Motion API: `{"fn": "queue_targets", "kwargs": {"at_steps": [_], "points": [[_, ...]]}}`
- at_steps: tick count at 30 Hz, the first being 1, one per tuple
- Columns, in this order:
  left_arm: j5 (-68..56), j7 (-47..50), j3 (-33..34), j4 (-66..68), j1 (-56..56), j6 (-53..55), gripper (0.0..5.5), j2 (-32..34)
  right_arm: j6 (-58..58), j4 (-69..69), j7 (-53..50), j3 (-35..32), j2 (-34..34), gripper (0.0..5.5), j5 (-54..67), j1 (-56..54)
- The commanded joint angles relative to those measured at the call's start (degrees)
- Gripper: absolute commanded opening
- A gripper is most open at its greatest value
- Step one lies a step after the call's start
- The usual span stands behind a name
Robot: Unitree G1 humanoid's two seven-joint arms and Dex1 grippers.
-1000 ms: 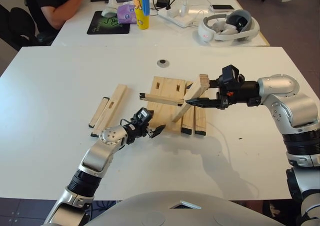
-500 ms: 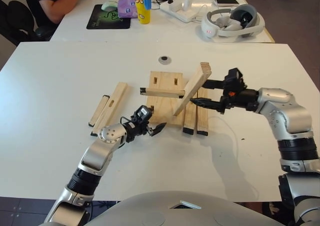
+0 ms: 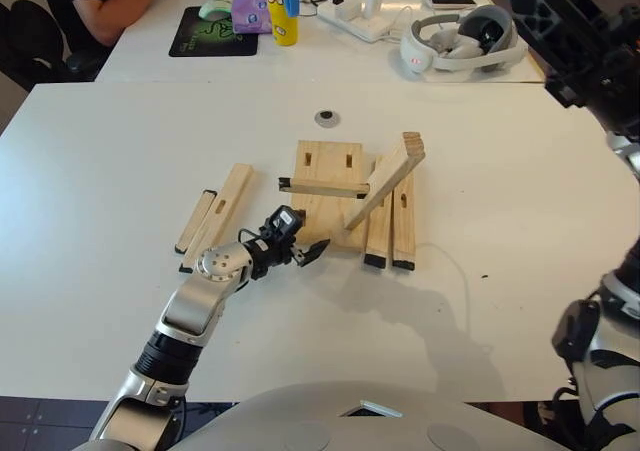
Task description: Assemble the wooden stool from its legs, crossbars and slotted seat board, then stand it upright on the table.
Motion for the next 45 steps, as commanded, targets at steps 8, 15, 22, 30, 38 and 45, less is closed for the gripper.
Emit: {"fn": "queue_targets", "kwargs": {"at_steps": [8,15,22,30,38,45], "points": [[1.9,2.0,-0.9,2.1,2.2,4.3,4.16,0.2,-4.7,-3.3,-4.6,10.2,8.0,0.87,-7.9,3.8],[1.4,2.1,-0.8,2.2,2.3,4.6,3.5,-0.1,-4.0,-4.1,-9.3,5.8,9.3,0.0,1.0,-3.6],[1.4,1.8,-1.1,2.5,1.6,4.8,3.5,-0.2,-3.0,-6.5,-10.5,18.9,9.9,0.0,-8.1,8.9],[1.5,1.4,-1.3,3.0,1.5,5.2,3.5,0.2,-10.5,-3.6,-11.0,15.1,11.0,0.0,-11.7,1.5],[1.4,1.2,-1.1,3.2,1.8,5.2,3.5,0.3,-6.5,-6.0,-15.9,5.3,9.9,0.0,9.3,-5.4],[1.4,-0.1,-1.3,3.5,0.3,5.4,3.5,0.9,-7.2,-1.3,-18.4,20.8,11.9,0.0,-11.5,14.1]]}}
